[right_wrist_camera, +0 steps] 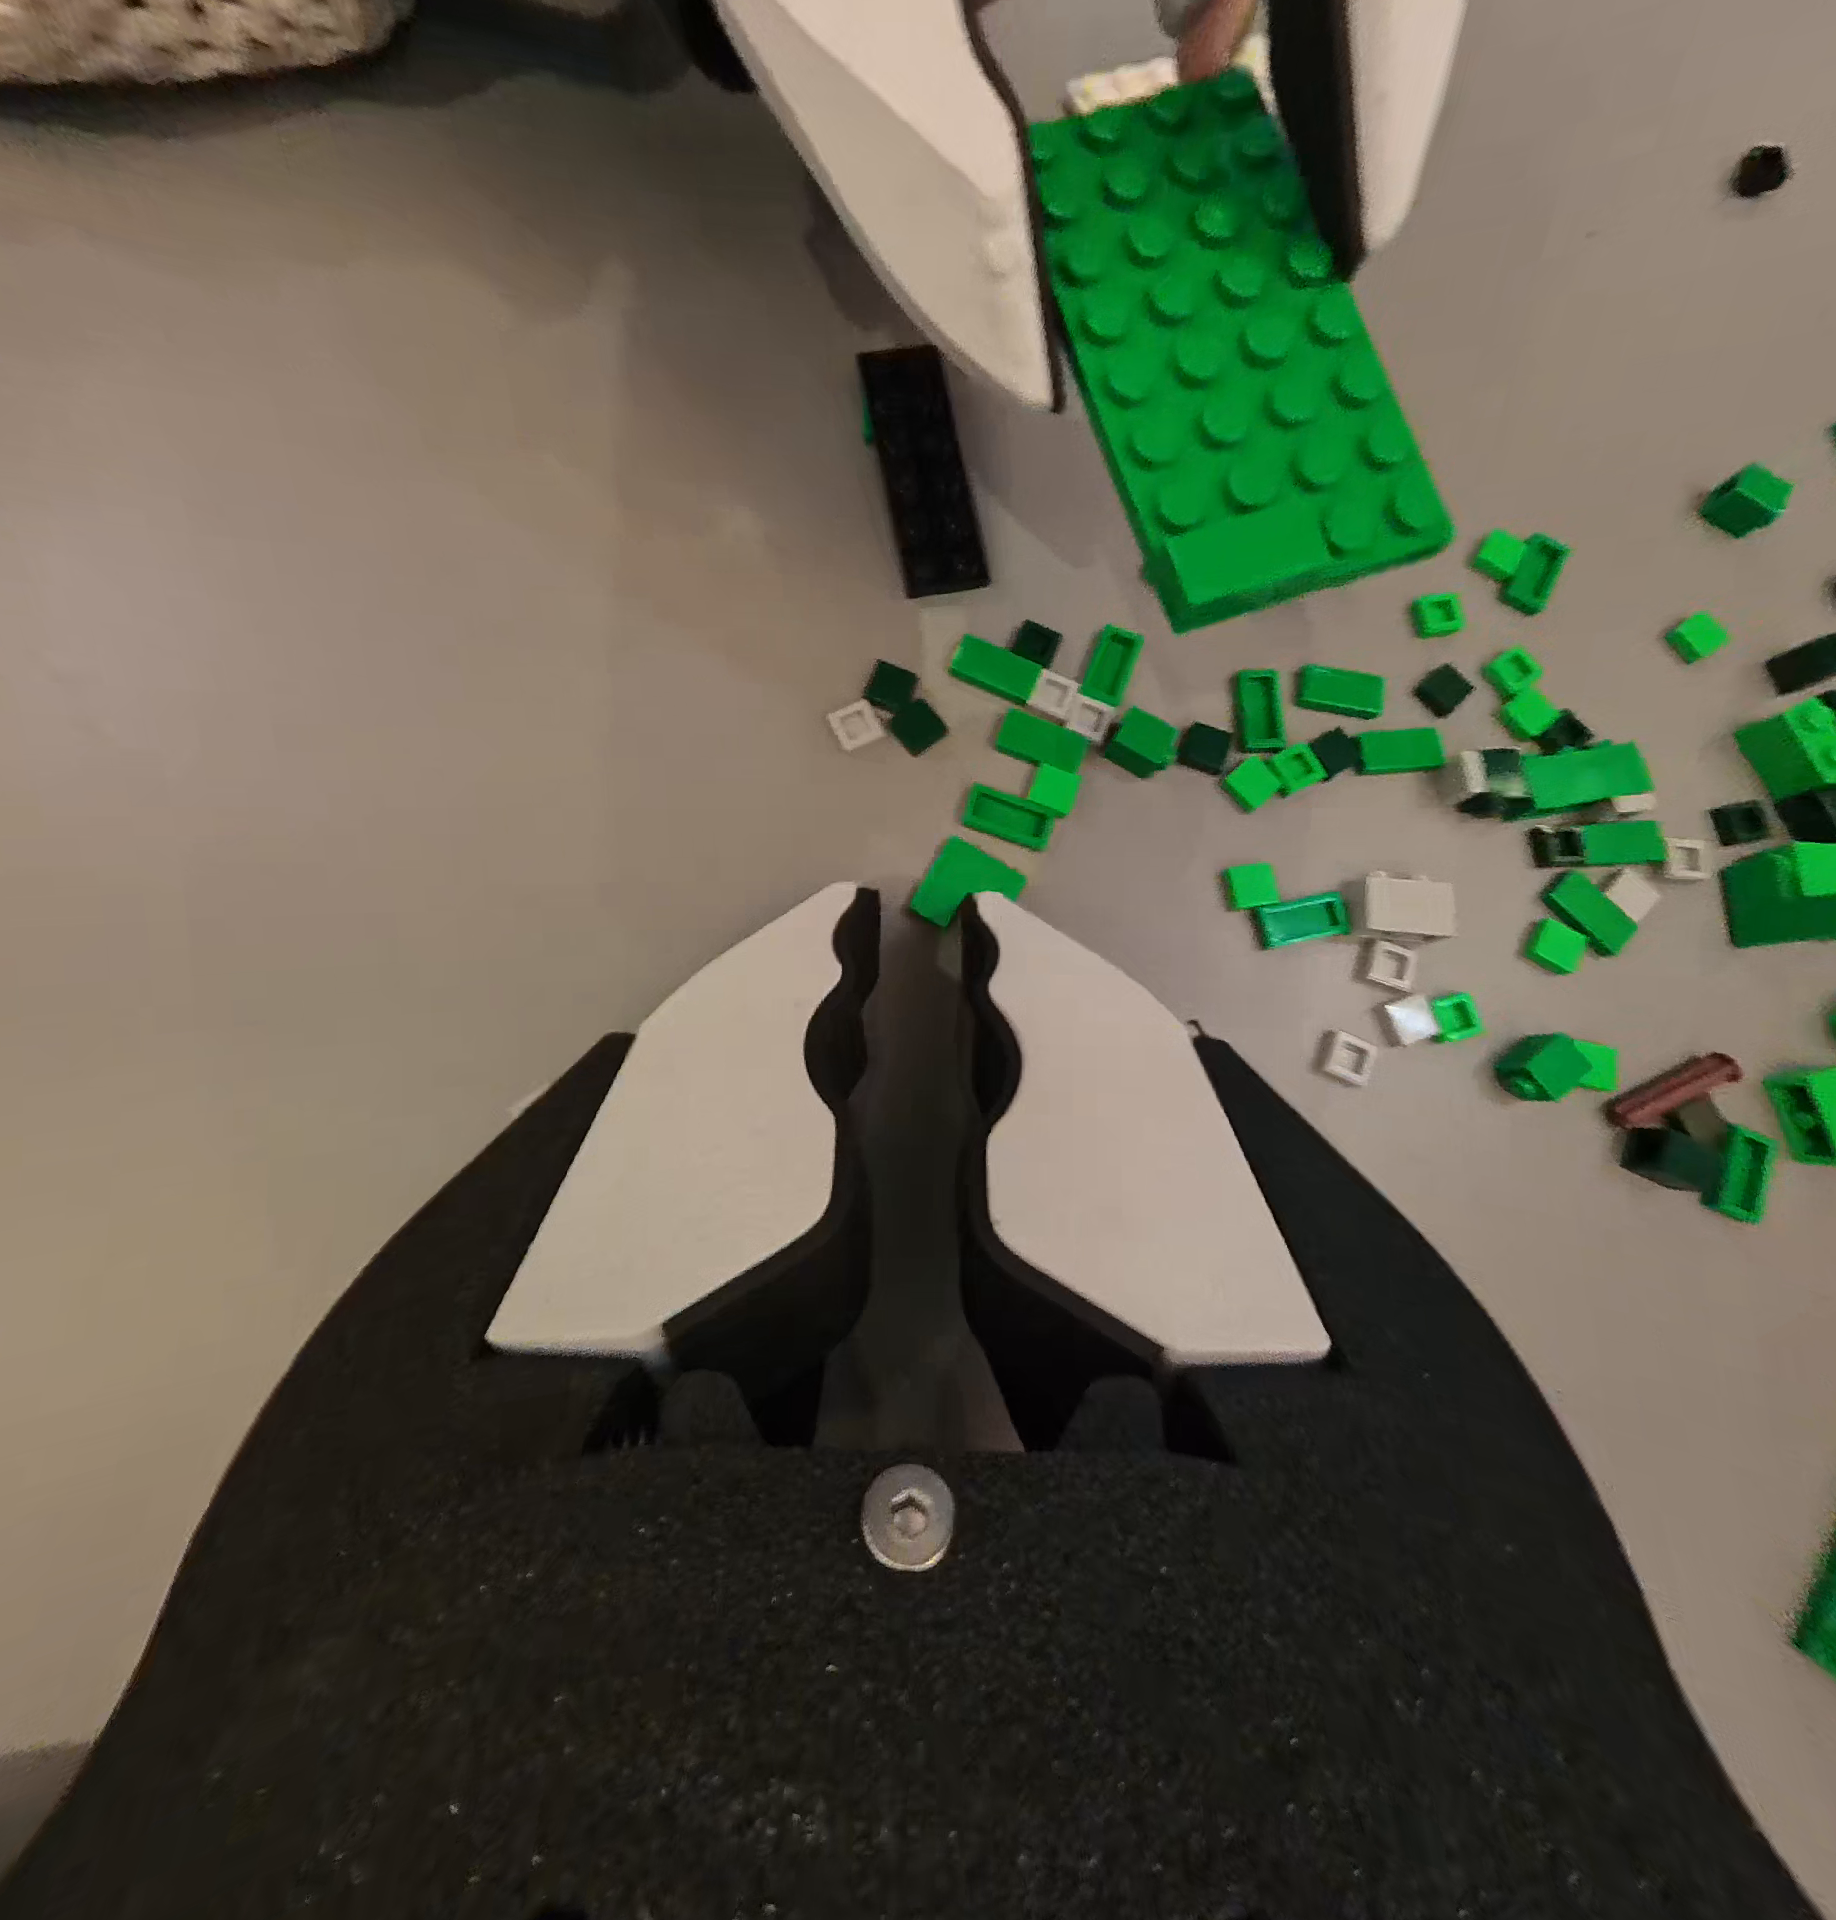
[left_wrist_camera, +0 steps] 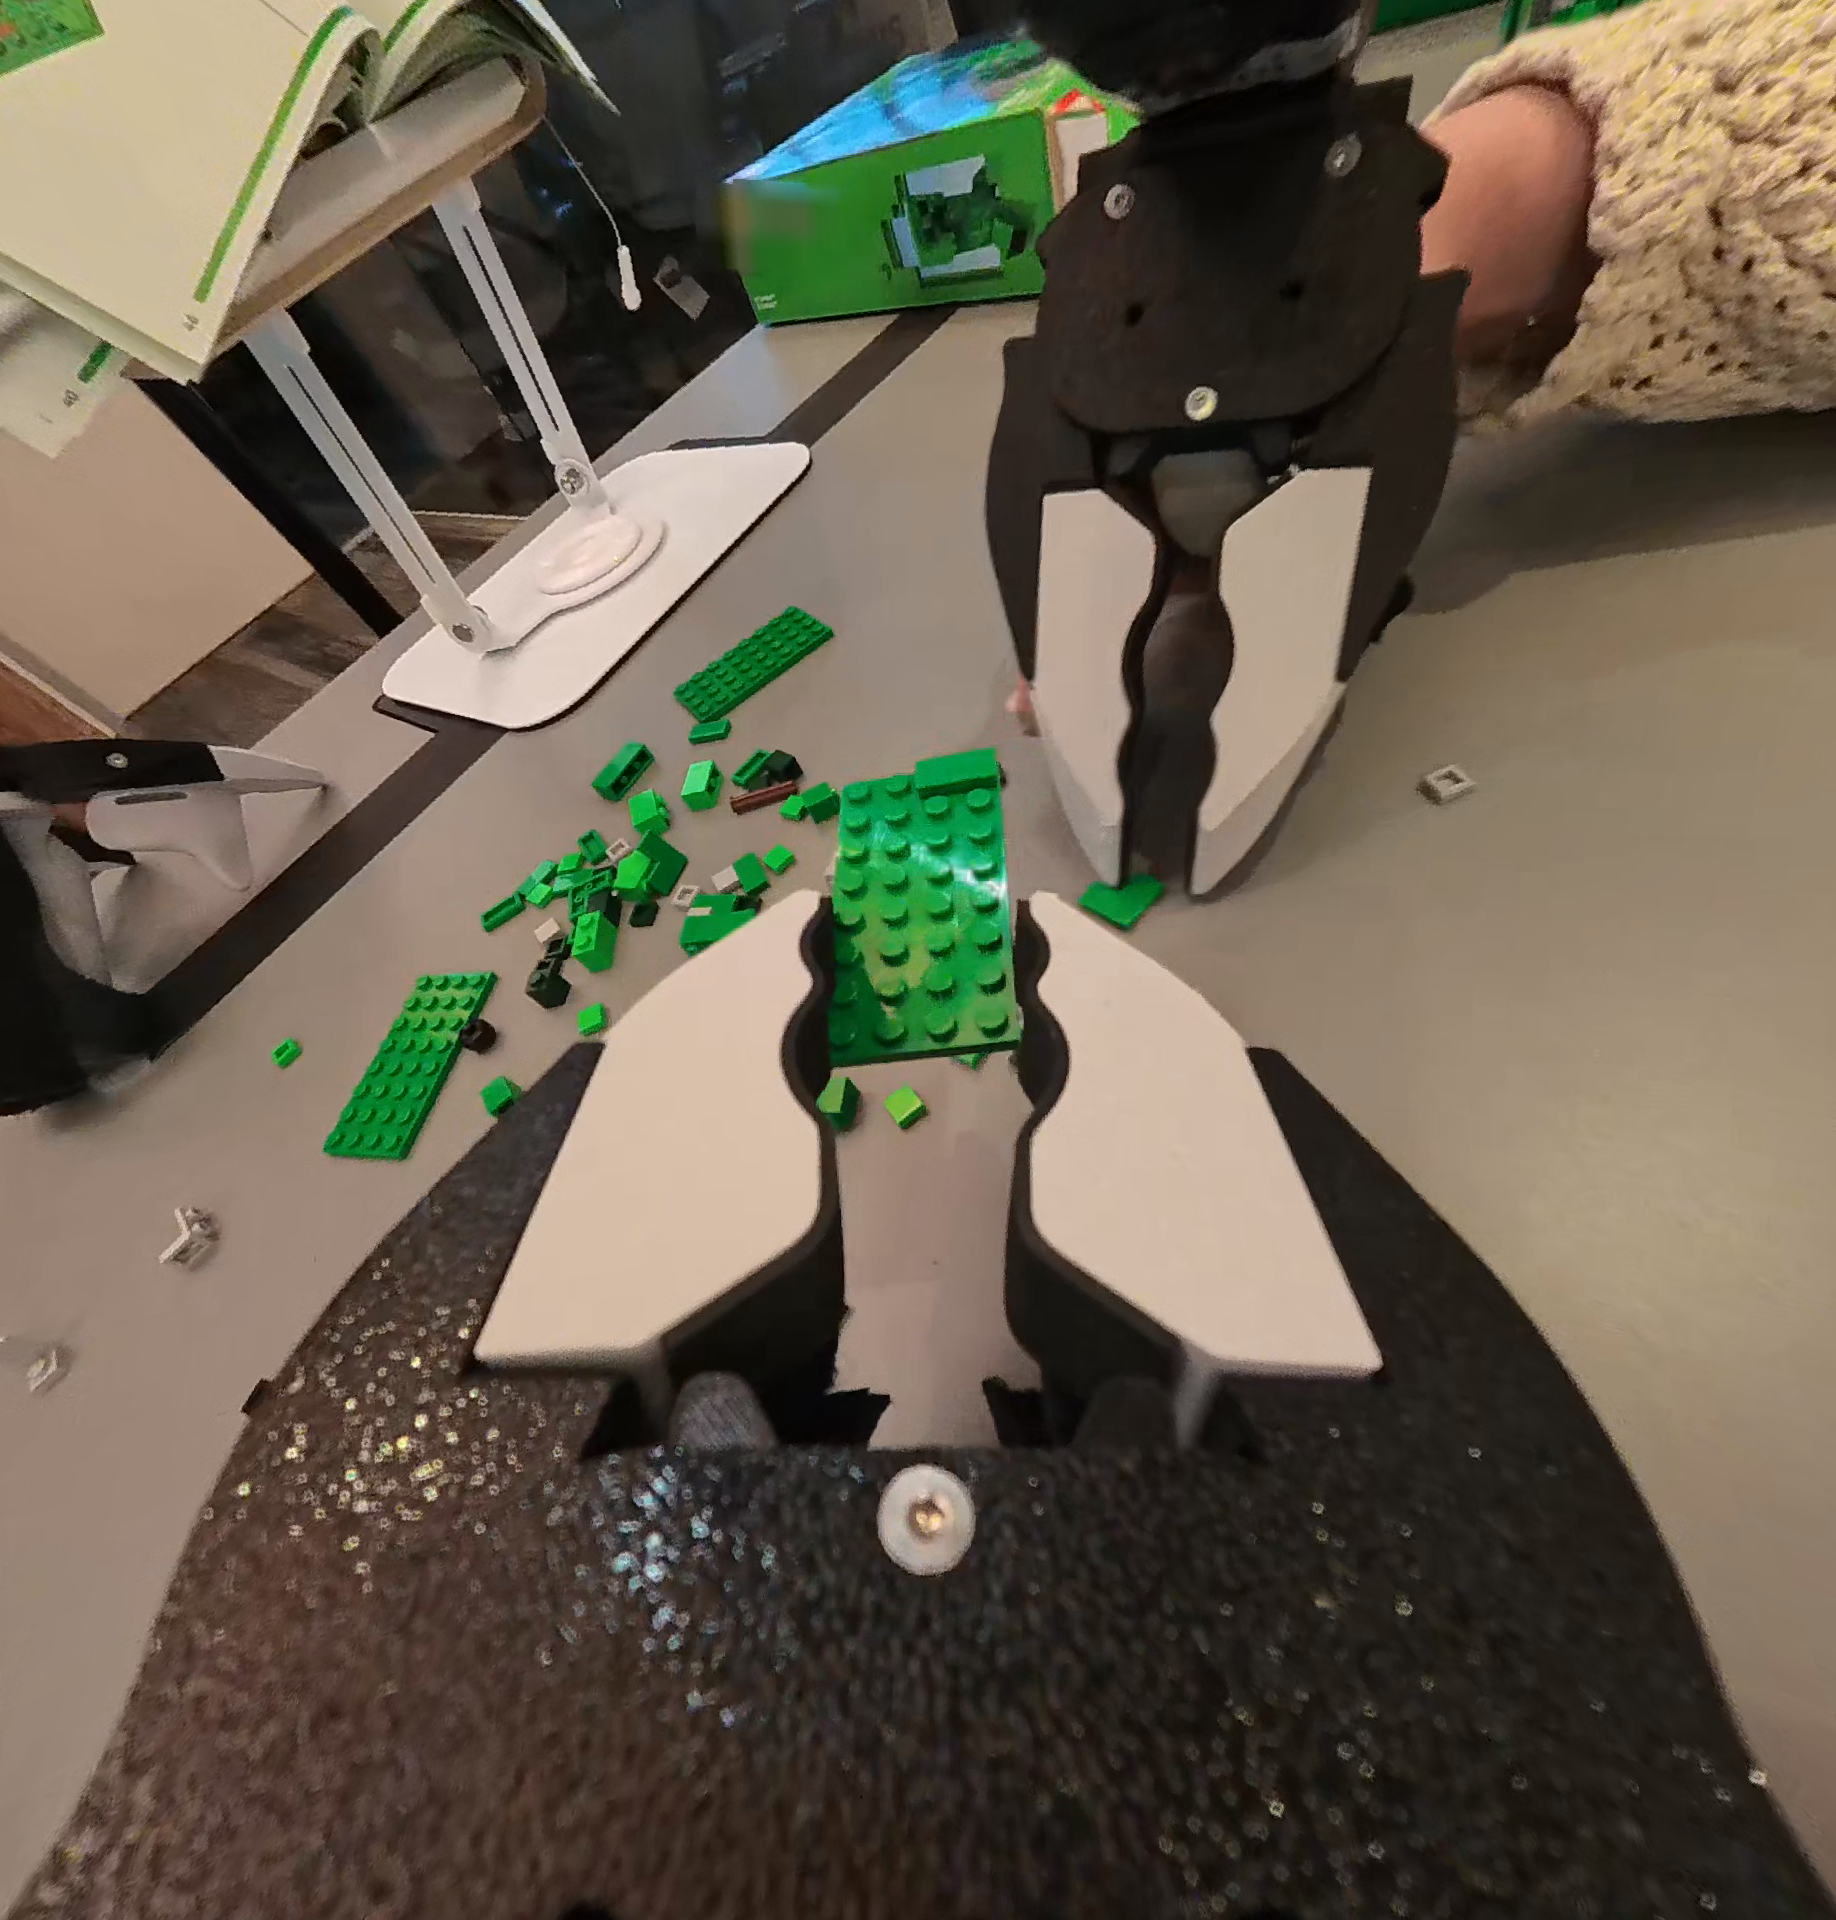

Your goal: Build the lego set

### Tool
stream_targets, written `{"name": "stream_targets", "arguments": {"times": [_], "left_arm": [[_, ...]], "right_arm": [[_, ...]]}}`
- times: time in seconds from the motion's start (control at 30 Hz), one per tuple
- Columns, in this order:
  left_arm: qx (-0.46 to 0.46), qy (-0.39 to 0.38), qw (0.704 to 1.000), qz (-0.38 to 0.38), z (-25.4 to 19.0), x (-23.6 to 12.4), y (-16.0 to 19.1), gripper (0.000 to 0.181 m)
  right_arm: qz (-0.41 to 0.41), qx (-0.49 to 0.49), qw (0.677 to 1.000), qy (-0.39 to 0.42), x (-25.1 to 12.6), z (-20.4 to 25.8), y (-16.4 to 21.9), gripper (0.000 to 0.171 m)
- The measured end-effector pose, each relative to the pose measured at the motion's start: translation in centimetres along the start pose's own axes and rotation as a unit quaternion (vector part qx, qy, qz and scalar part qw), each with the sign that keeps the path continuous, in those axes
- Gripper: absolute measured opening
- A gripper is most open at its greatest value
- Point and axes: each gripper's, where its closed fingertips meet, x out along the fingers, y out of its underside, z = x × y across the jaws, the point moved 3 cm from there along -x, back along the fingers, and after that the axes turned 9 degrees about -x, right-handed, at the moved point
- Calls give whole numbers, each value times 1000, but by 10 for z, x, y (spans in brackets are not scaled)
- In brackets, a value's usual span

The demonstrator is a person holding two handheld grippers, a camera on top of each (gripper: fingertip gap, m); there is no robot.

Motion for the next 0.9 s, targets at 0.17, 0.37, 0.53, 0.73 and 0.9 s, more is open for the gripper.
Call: {"name": "stream_targets", "arguments": {"times": [0.17, 0.37, 0.53, 0.73, 0.9], "left_arm": [[5, -5, 1000, 7, 0, 3, 2, 32], [3, -7, 1000, 11, 0, 5, 5, 32], [6, -9, 1000, 17, 0, 7, 6, 31], [3, -8, 1000, 17, 0, 7, 7, 31], [7, -1, 1000, 8, -2, 4, 3, 29]], "right_arm": [[-20, 18, 995, -93, -5, 28, -7, 13], [-48, 22, 999, -5, -8, 5, -7, 18], [-22, 27, 999, -30, 3, 13, -8, 19], [-41, 3, 996, -79, 2, 30, -21, 19], [-42, -1, 996, -78, -2, 26, -11, 19]]}}
